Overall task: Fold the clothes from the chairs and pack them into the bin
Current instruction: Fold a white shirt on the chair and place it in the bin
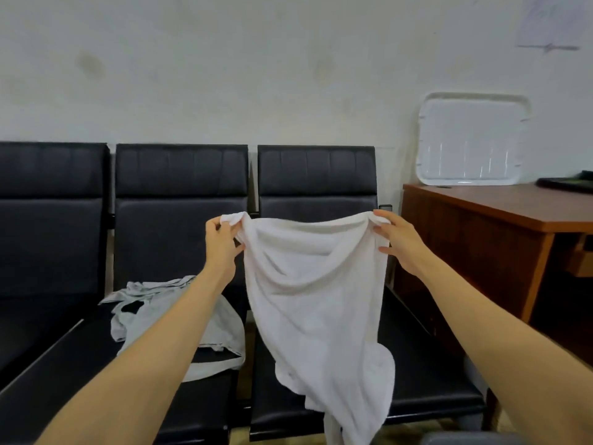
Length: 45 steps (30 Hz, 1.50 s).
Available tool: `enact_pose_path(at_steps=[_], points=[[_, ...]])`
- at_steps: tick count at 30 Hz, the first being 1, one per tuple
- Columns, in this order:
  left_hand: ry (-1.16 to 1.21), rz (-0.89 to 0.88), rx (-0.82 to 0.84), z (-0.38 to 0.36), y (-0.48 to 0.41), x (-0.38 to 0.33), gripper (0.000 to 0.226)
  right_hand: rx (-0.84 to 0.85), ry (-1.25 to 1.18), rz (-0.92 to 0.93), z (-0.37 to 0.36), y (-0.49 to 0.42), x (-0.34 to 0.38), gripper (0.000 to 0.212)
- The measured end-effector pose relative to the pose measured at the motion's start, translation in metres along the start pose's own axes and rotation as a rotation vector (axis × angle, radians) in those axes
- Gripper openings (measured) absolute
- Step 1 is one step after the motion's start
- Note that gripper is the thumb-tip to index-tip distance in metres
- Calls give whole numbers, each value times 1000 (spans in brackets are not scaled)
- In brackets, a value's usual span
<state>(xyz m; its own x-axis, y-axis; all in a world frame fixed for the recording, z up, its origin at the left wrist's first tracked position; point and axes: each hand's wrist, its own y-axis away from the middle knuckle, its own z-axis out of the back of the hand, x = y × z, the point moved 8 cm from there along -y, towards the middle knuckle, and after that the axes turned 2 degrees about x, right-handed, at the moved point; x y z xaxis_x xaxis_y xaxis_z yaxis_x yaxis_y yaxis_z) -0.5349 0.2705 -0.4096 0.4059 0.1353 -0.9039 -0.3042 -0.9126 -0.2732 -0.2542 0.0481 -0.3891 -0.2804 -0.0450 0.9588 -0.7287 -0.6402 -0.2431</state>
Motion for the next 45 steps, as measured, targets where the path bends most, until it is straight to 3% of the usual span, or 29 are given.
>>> enact_pose_path(at_steps=[8,12,14,16,17,20,23,26,30,32,34,37,39,40,42,44,45], points=[[-398,405,163,-44,-67,92,17,3,204,-108,-22,-95,-75,21],[-721,586,417,-87,-104,148,28,148,415,-400,-42,-150,-128,21],[-758,541,417,-104,-127,171,34,169,433,-391,-47,-174,-149,31],[-630,347,337,-112,-152,188,38,169,317,-274,-50,-188,-167,54],[-613,250,361,-114,-155,197,52,189,241,-246,-55,-187,-178,68],[-907,71,552,-110,-132,239,87,235,271,-237,-64,-168,-213,92],[-1159,-9,395,-83,-88,262,77,303,584,-175,-70,-136,-241,73],[-1153,149,357,-55,-32,281,57,307,738,-221,-66,-88,-259,58],[-1218,378,518,-30,46,293,58,326,864,-218,-71,-16,-260,37],[-1246,475,630,-20,71,294,62,337,944,-222,-73,14,-259,36],[-1269,494,675,-12,83,291,46,345,1014,-247,-72,36,-259,42],[-1077,456,500,1,86,274,23,403,1036,-373,-69,61,-271,51],[-954,434,327,18,79,254,19,446,1088,-320,-73,72,-272,30],[-988,418,306,27,77,247,18,410,1061,-278,-73,75,-271,18],[-1290,378,378,46,80,244,13,250,866,-208,-66,79,-264,23],[-1651,206,436,52,89,241,23,71,577,-207,-53,82,-258,22],[-1660,106,441,47,96,241,25,16,473,-209,-49,84,-255,18]])
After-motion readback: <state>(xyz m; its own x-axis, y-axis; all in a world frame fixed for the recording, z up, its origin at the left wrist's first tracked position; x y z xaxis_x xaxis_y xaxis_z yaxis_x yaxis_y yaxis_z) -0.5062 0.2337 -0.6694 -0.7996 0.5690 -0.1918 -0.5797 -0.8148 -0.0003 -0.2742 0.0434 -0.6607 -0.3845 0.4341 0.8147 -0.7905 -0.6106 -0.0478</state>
